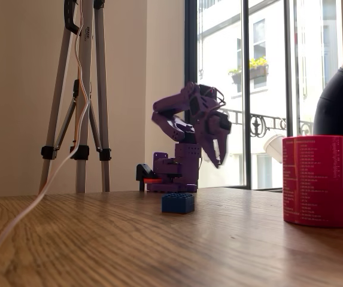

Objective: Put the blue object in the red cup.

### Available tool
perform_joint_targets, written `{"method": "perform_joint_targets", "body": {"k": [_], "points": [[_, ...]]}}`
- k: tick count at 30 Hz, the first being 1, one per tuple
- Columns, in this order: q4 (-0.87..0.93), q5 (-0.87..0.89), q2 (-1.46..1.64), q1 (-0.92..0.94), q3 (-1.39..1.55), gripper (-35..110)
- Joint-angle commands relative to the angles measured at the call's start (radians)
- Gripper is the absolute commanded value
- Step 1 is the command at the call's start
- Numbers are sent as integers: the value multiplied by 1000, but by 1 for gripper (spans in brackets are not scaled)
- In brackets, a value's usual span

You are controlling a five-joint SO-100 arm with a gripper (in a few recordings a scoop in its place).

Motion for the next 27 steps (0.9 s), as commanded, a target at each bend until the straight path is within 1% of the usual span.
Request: {"method": "perform_joint_targets", "body": {"k": [1, 5, 10, 14, 22, 27], "points": [[89, 291, -879, 83, -977, 1], [25, 351, -1000, 137, -1103, 1], [11, 373, -1121, 146, -1239, 1], [8, 402, -1193, 190, -1313, 1], [-83, 325, -1284, 325, -1333, 0], [-129, 265, -1285, 388, -1322, 0]]}}
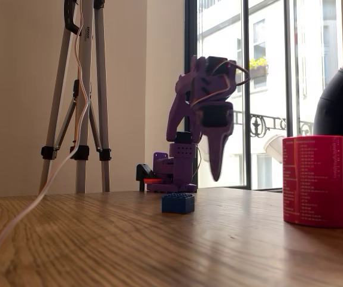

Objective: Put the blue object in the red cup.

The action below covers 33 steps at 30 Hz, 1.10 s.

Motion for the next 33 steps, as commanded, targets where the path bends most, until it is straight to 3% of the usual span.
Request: {"method": "perform_joint_targets", "body": {"k": [1, 13, 15, 16, 17, 33], "points": [[-37, -48, 41, 51, -48, 0], [-121, -190, 64, 31, 49, 1], [-127, -202, 64, 34, 66, 19], [-123, -178, 67, 40, 72, 44], [-120, -146, 72, 48, 78, 52], [-40, -38, 37, 84, 80, 51]]}}
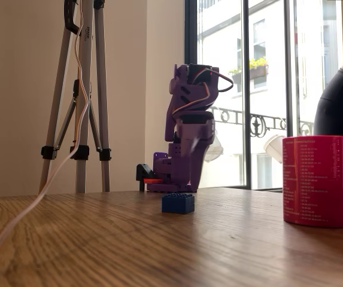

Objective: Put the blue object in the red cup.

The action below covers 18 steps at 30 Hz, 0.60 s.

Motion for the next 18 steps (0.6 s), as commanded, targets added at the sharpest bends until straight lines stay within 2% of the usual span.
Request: {"method": "perform_joint_targets", "body": {"k": [1, 18], "points": [[-5, 40, 21, 26, -12, 51], [-61, 35, -77, 44, -9, 45]]}}
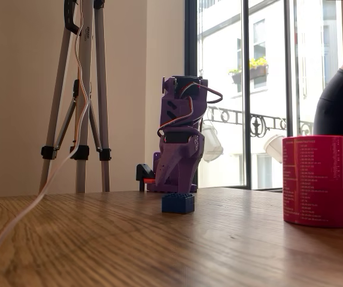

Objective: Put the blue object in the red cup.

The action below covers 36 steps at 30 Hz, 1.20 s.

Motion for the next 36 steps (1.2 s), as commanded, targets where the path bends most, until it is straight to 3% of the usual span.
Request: {"method": "perform_joint_targets", "body": {"k": [1, 8, 10, 12, 24, 29, 36], "points": [[-14, -26, 21, -11, -9, 45], [-48, -95, 18, -11, -6, 41], [-64, -160, 17, -11, -6, 29], [-81, -193, 17, -8, -5, 1], [-100, -227, 123, 63, 14, 0], [-141, -373, 327, 63, -91, 0], [-138, -606, 466, -114, -279, 0]]}}
